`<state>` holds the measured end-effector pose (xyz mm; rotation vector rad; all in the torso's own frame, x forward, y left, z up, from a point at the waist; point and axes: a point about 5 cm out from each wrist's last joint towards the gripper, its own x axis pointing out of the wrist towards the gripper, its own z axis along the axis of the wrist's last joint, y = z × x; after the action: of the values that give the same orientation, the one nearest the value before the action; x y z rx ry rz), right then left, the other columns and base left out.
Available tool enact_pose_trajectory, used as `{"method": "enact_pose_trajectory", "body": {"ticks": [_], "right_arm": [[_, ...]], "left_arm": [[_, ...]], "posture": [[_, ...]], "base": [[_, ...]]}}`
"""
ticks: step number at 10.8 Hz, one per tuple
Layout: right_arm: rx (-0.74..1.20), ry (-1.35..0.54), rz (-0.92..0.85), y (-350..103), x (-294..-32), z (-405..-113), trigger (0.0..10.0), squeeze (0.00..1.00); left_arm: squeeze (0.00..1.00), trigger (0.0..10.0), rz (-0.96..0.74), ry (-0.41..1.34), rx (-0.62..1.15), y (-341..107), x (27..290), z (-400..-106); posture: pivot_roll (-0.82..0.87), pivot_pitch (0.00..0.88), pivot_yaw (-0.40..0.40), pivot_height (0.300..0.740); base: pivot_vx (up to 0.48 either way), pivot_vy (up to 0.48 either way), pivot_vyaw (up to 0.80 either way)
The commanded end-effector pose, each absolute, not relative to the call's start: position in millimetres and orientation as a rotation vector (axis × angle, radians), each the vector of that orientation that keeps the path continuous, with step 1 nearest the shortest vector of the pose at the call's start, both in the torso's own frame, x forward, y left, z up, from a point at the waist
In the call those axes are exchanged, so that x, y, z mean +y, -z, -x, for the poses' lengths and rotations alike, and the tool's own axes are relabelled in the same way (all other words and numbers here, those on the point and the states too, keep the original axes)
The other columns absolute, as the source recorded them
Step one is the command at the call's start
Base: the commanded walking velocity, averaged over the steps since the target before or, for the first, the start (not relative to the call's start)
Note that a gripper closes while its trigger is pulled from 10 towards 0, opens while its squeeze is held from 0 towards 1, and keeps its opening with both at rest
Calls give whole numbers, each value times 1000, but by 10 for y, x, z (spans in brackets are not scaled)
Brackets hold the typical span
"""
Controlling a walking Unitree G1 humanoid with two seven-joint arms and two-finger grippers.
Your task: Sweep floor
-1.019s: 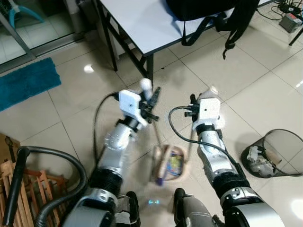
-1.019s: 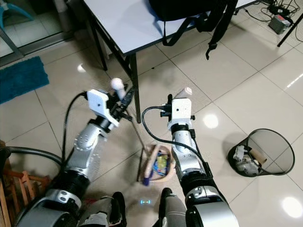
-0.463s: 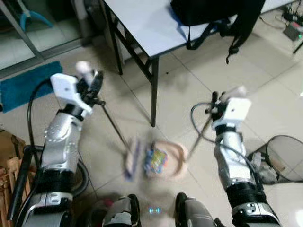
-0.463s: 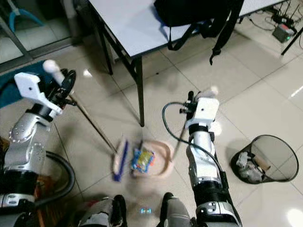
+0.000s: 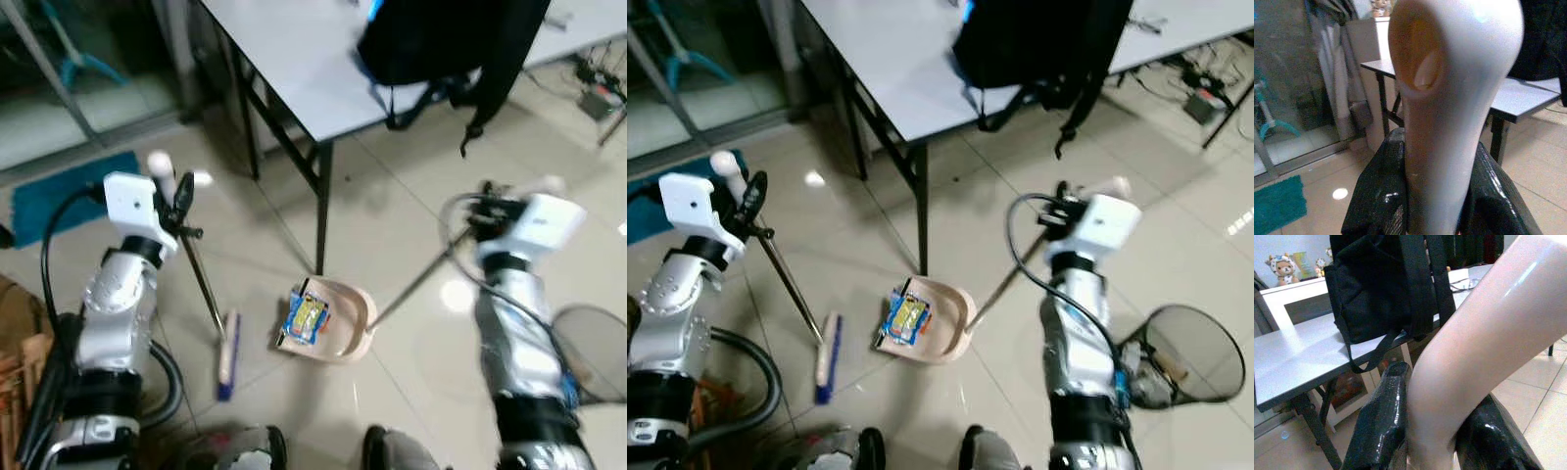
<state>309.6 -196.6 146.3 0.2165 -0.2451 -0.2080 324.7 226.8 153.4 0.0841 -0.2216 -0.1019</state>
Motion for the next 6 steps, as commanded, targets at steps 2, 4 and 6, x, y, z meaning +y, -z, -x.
{"method": "enact_pose_trajectory", "body": {"ticks": [2,4,6], "right_arm": [[-262,235,-271,-1521,-2041,-3028,10000,0],[-277,200,-307,-1637,-2023,-2987,10000,0],[-269,135,-205,-1844,-1974,-3003,10000,0]], "left_arm": [[0,10000,-110,86,-224,-1515,2271,-3233],[0,10000,-160,111,-172,-1374,2198,-3171],[0,10000,-179,129,-154,-1289,2046,-3096]], "posture": [[-16,41,40,740],[-18,37,49,740],[-29,39,55,740]], "base": [[0,0,0],[0,0,0],[0,0,0]]}}
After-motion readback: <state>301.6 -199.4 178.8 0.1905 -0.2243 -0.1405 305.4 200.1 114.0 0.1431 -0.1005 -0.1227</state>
